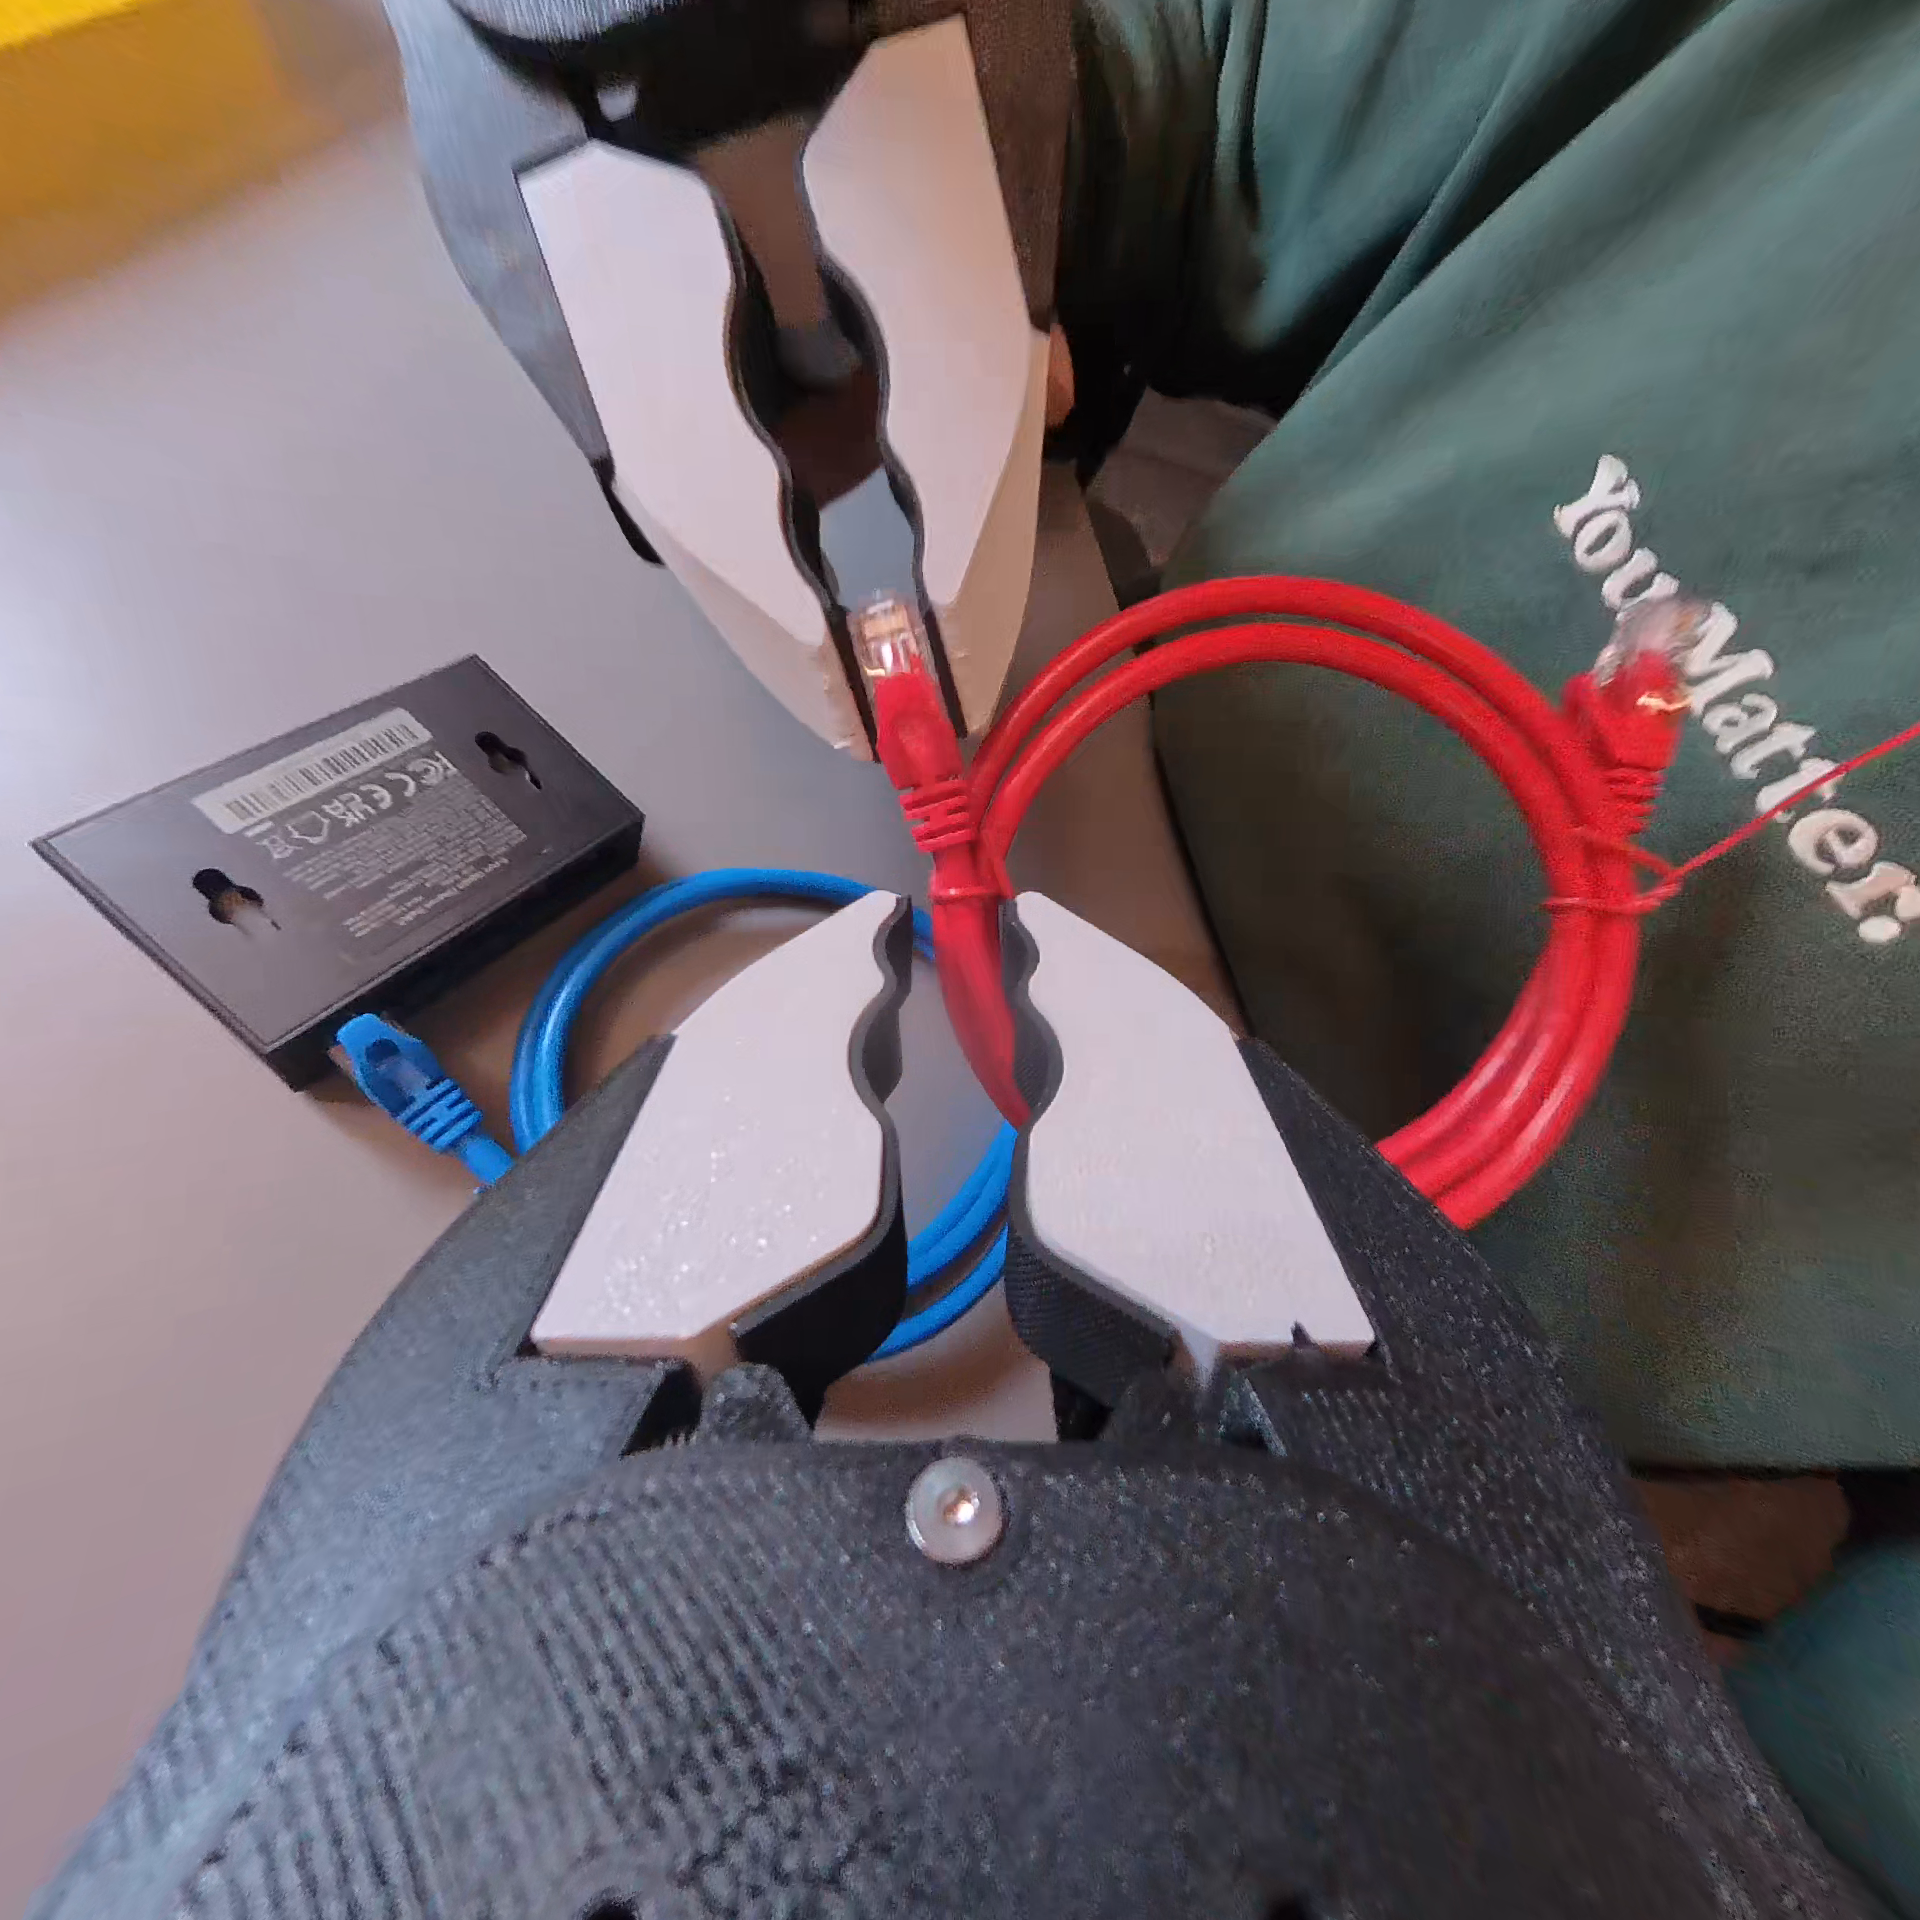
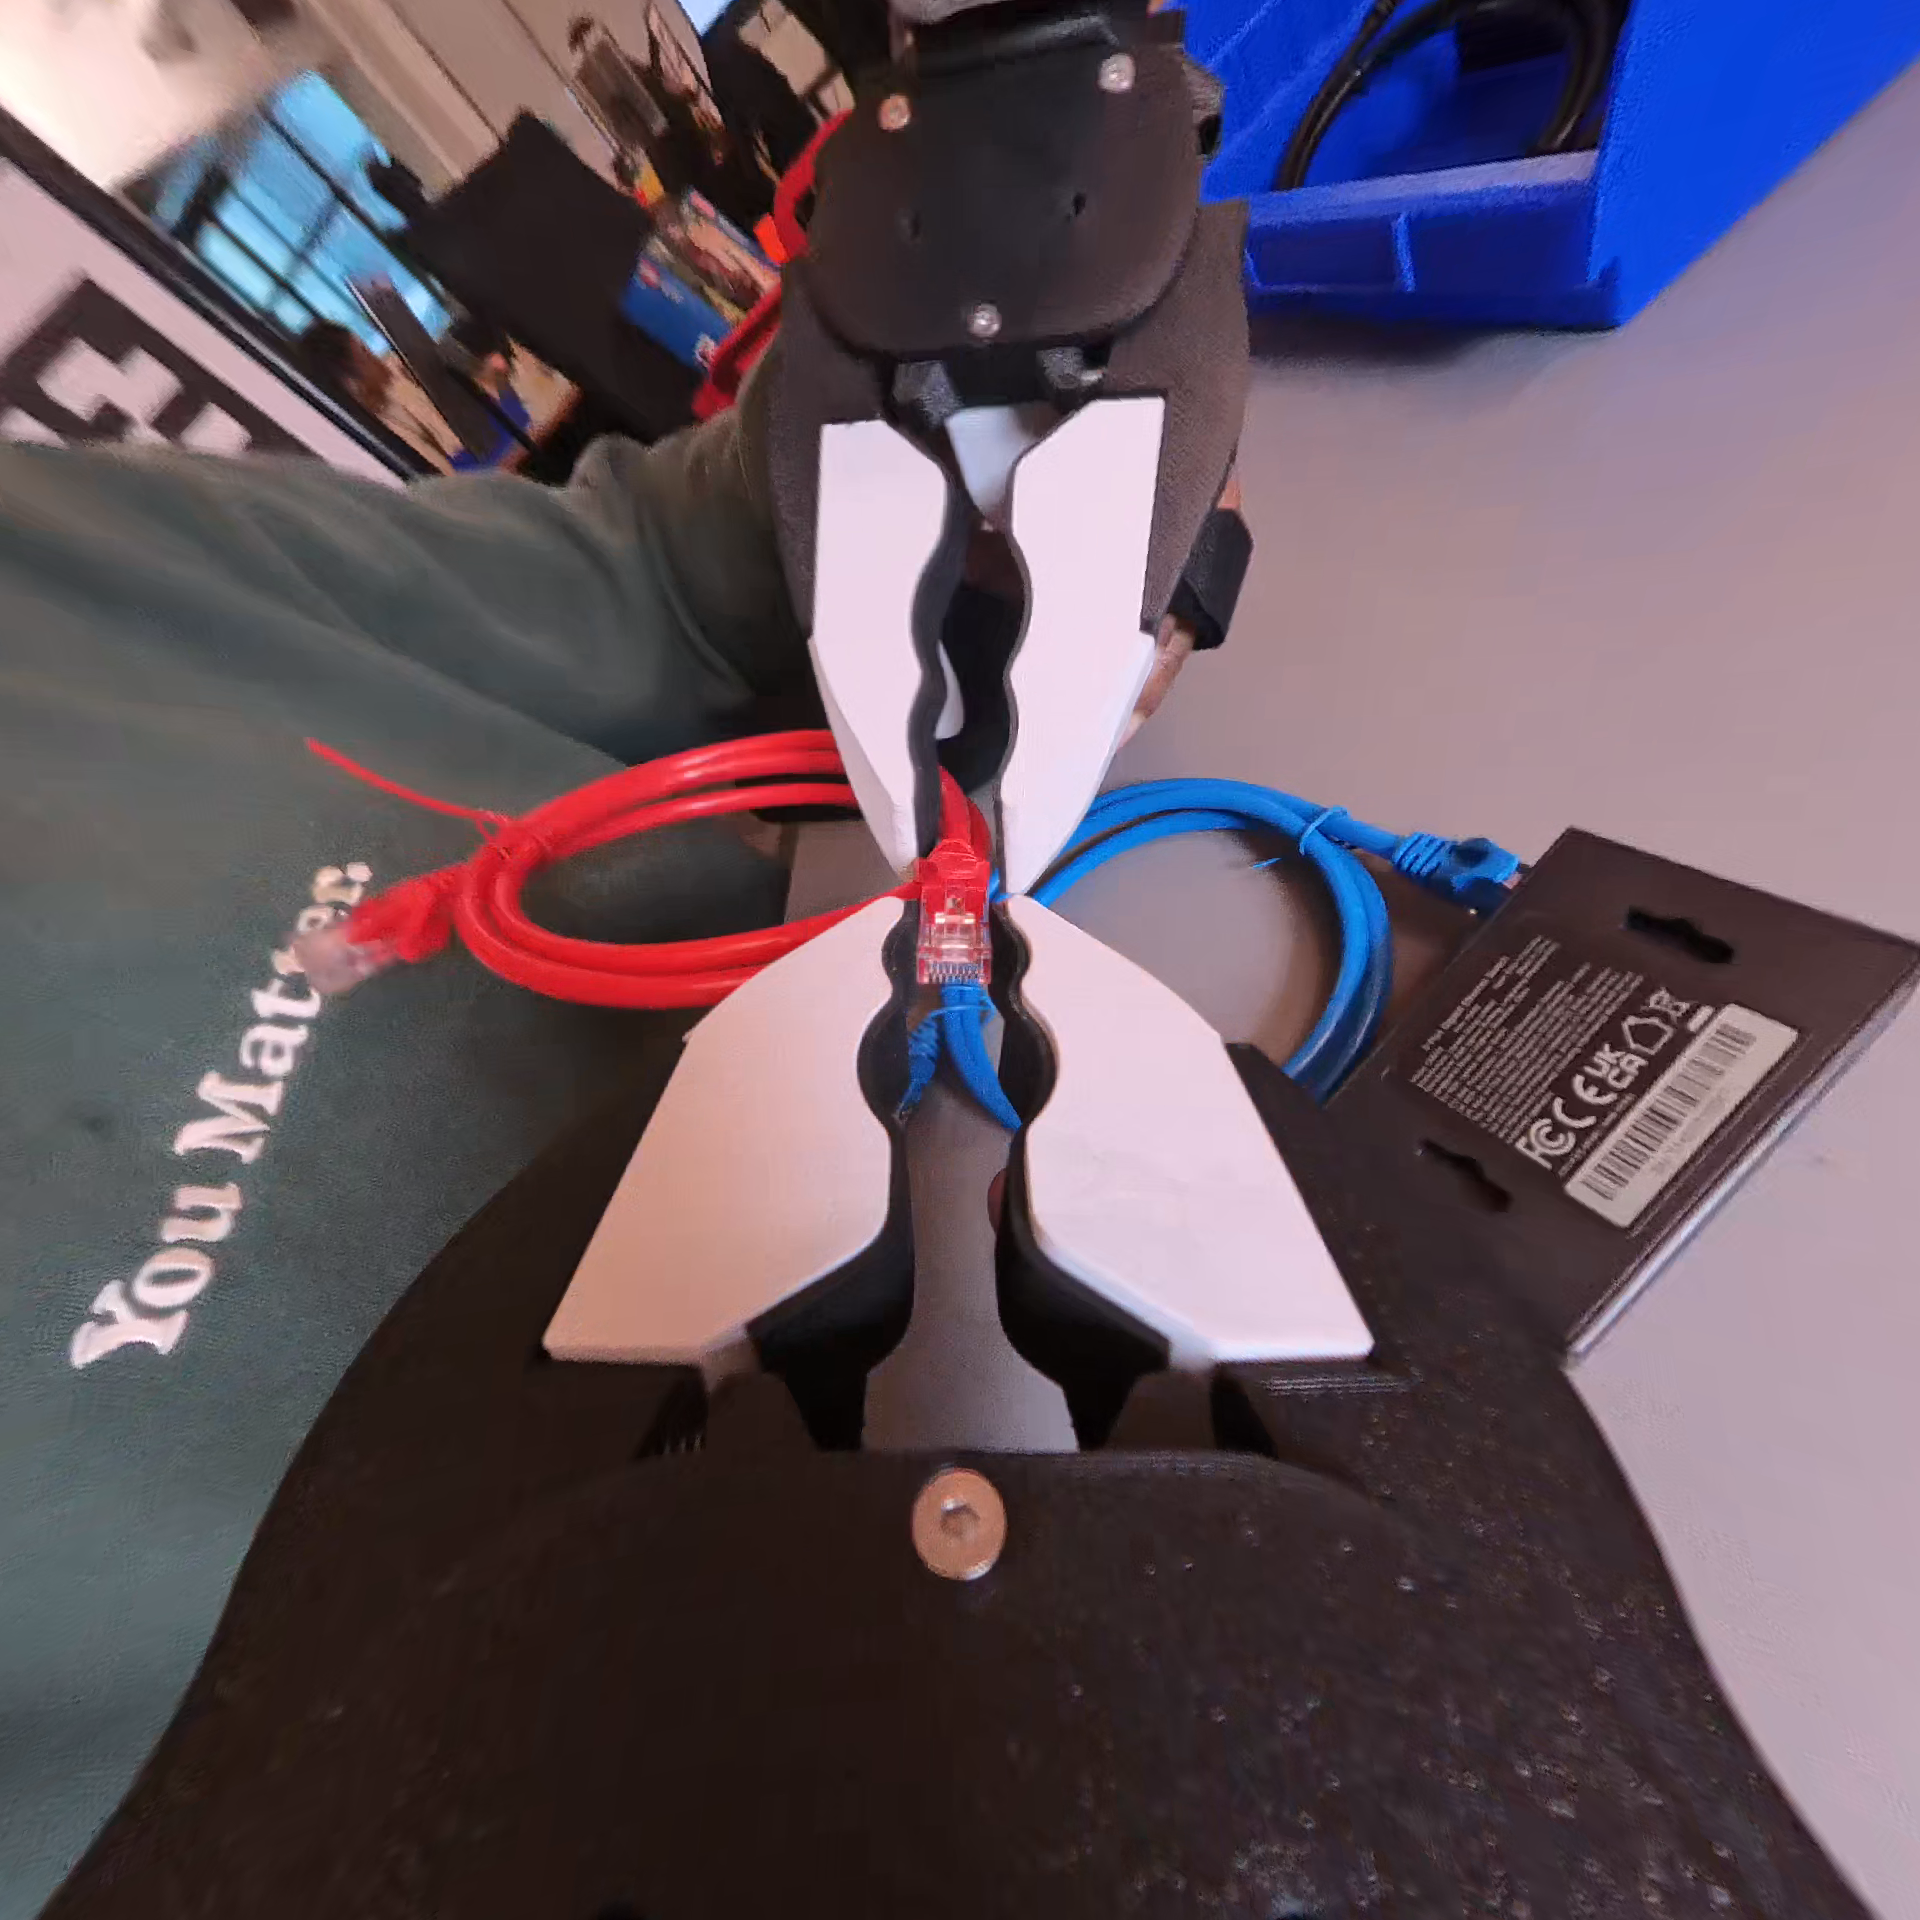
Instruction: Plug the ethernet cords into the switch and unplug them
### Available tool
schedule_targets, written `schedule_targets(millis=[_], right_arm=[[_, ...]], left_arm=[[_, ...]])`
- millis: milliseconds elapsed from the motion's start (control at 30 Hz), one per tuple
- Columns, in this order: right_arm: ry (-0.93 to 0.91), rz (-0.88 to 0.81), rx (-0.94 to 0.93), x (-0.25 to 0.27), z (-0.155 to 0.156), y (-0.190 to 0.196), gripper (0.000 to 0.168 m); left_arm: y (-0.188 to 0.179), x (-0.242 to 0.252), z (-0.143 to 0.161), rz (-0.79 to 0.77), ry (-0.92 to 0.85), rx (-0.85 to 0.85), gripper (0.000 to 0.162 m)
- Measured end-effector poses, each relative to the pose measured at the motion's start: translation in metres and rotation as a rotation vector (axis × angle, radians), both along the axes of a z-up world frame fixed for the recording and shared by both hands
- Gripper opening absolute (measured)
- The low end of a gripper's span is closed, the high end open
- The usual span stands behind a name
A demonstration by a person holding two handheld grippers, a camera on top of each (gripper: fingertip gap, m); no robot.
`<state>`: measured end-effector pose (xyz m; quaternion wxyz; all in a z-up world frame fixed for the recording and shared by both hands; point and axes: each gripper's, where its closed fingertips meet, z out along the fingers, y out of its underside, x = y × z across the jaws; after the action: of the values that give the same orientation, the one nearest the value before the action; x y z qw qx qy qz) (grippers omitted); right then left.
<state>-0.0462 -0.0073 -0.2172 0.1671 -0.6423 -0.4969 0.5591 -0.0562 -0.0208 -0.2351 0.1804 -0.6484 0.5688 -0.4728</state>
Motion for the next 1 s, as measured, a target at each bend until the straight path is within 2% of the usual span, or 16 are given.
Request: schedule_targets(millis=[33,200,300,400,467,600,667,1000], right_arm=[[-0.002,-0.012,-0.024,0.0,-0.001,0.002,0.013],[-0.061,-0.073,0.015,0.0,-0.01,0.01,0.013],[-0.06,-0.115,0.013,-0.002,-0.007,0.012,0.013],[-0.027,-0.16,-0.09,-0.001,0.0,0.017,0.012],[-0.034,-0.182,-0.175,0.001,-0.003,0.021,0.013],[-0.06,-0.175,-0.329,0.001,-0.016,0.019,0.014],[-0.057,-0.167,-0.349,0.002,-0.017,0.02,0.015],[0.018,-0.151,-0.006,0.007,0.0,0.026,0.014]], left_arm=[[0.003,0.001,0.004,0.022,-0.028,-0.01,0.02],[0.024,0.006,0.025,0.163,-0.166,-0.128,0.024],[0.027,0.011,0.009,0.205,-0.091,-0.105,0.025],[0.028,0.019,0.01,0.236,-0.112,-0.126,0.022],[0.026,0.022,0.005,0.237,-0.091,-0.117,0.013],[0.023,0.022,-0.014,0.224,0.023,-0.071,0.012],[0.023,0.023,-0.015,0.23,0.018,-0.095,0.012],[0.033,0.02,0.005,0.274,-0.104,-0.084,0.011]])
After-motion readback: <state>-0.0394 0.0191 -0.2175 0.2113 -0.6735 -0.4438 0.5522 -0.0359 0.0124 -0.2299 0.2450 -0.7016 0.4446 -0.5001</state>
